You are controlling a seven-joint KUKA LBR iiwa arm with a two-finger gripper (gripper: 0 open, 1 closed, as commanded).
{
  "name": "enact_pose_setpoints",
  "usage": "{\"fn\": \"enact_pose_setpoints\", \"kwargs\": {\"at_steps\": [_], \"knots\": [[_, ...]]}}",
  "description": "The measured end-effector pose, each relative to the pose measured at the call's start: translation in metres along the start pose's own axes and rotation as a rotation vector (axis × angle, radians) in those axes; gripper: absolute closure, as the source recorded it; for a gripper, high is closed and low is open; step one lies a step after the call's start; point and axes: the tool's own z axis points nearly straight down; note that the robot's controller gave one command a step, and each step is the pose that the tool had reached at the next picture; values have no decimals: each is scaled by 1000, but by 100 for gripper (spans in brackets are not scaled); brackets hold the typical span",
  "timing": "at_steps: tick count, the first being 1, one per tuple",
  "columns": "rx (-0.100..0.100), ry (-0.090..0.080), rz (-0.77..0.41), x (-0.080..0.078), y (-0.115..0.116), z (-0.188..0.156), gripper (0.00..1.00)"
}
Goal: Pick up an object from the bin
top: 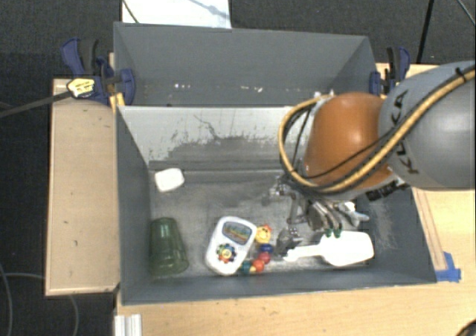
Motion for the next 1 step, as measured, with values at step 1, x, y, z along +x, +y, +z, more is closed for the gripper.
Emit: {"fn": "enact_pose_setpoints", "kwargs": {"at_steps": [1], "knots": [[-1, -6, -184, 15, -42, 8, 0]]}}
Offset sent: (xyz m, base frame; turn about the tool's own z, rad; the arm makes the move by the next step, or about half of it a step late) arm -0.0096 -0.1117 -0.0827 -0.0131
